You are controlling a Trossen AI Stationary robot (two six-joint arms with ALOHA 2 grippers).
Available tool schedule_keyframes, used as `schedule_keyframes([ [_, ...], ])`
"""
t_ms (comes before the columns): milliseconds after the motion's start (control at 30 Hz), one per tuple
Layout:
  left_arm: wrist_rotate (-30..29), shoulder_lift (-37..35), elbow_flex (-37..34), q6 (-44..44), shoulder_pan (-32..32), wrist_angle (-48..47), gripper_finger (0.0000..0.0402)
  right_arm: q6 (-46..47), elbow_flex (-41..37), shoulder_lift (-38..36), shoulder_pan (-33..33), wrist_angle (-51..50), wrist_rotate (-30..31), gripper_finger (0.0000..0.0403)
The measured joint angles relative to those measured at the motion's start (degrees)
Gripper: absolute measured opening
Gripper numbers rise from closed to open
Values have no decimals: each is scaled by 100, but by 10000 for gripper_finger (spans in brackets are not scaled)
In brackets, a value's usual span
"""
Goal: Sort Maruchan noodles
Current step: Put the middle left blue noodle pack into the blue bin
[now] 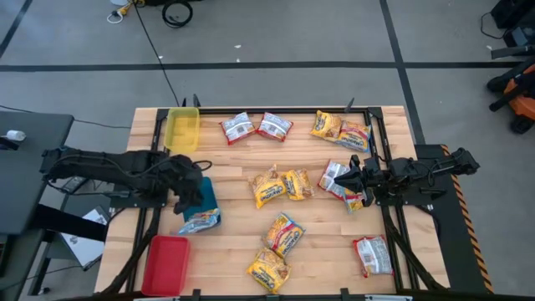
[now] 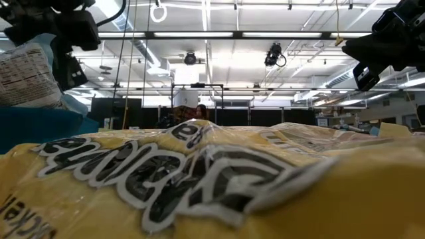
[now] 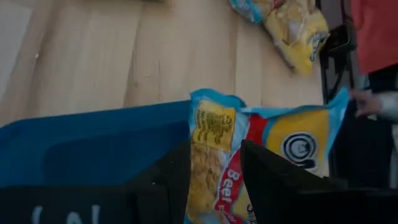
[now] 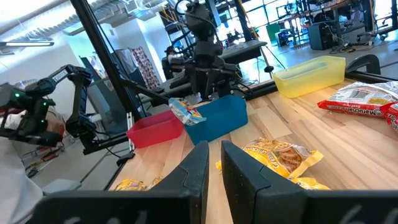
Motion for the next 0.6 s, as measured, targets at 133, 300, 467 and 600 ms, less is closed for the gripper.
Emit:
schedule_keyframes([
  [133, -104, 75, -224, -15, -275, 121, 142, 0, -1, 0, 0, 0, 2, 50],
  [300, -180, 296, -629, -156, -774, 1207, 141, -2, -1, 0, 0, 0, 2, 50],
  [467, -495, 557, -750, -158, -1131, 1672, 141, 0, 0, -1, 2, 2, 0, 50],
  [600, -691, 794, -990, -201, -1235, 1816, 141, 0, -2, 0, 0, 0, 2, 50],
])
